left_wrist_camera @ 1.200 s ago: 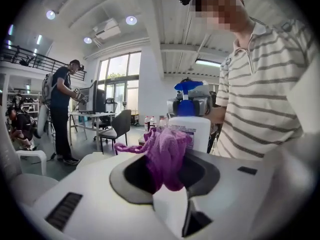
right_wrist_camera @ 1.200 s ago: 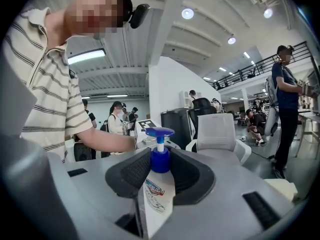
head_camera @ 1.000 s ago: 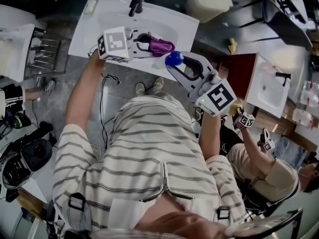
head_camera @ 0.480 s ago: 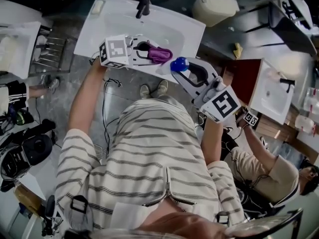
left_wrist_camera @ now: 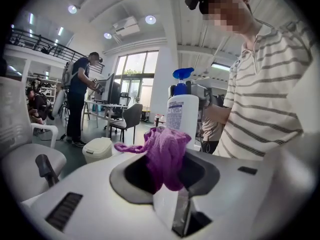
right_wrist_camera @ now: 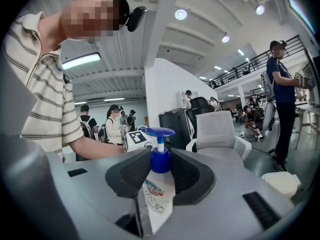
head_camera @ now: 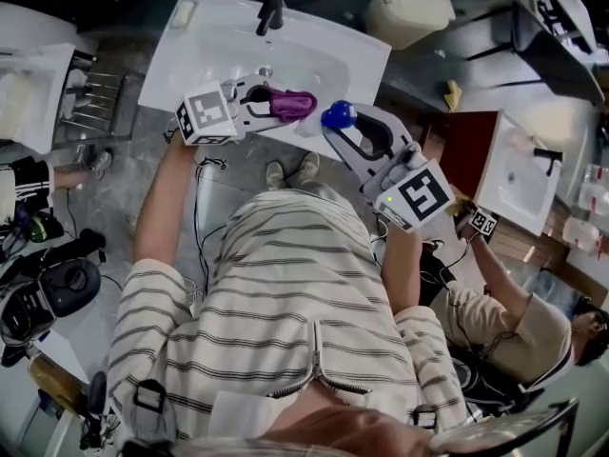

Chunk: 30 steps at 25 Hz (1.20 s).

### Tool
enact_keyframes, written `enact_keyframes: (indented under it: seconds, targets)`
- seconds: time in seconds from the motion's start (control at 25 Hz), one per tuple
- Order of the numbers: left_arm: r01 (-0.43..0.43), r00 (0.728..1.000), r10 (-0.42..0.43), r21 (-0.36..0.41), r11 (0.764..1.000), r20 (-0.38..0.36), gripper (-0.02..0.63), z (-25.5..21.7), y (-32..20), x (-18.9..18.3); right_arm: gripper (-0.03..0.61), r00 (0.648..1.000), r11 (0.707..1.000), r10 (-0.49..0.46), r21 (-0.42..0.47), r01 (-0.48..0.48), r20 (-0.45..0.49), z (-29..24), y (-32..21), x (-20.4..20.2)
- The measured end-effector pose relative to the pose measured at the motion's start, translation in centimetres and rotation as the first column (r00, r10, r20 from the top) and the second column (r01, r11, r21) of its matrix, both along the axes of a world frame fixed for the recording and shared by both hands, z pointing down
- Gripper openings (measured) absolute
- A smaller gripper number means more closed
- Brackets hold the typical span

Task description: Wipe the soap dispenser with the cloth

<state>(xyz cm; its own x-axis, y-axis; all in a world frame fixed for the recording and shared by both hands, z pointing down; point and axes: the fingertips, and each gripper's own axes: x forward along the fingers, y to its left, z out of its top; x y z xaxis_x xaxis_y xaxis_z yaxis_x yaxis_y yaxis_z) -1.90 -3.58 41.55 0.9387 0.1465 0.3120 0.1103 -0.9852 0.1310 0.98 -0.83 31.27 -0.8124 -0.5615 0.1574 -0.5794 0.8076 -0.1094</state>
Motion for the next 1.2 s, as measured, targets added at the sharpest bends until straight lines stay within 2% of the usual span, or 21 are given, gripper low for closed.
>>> enact_keyframes:
  seconds: [0.28,0.52,0.68,0.92,1.04,1.2]
  targets:
    - [0.122,0.992,-0.122,0.029,0.992,-0.012,0.129,-0.8,-0.9,0.3,0.123,0.996,0.997,0.080,-0.005,-0.081,-0.027,0.6,-1.3,0.9]
    - [0.265,0.964,-0.264,0.034,0.964,-0.027,0.127,-1.1,-1.4,0.3,0.123,0.980,0.980,0.196,-0.020,-0.197,-0.016,1.4,-2.2,1.9]
    - [0.369,0.929,-0.367,0.049,0.928,-0.041,0.127,-1.4,-2.1,0.3,0.123,0.964,0.964,0.267,-0.019,-0.267,0.007,1.5,-3.1,2.5]
    - [0.524,0.852,-0.520,0.084,0.848,-0.063,0.127,-2.0,-2.8,0.4,0.123,0.921,0.921,0.389,-0.031,-0.389,-0.005,2.3,-4.5,3.5]
    - [0.576,0.817,-0.571,0.079,0.813,-0.077,0.127,-1.8,-2.7,0.5,0.123,0.900,0.900,0.435,-0.040,-0.435,0.007,2.7,-5.1,4.2]
    - [0.616,0.787,-0.608,0.086,0.783,-0.106,0.127,-2.2,-2.3,0.9,0.123,0.881,0.881,0.473,-0.036,-0.472,0.012,3.4,-5.8,4.7]
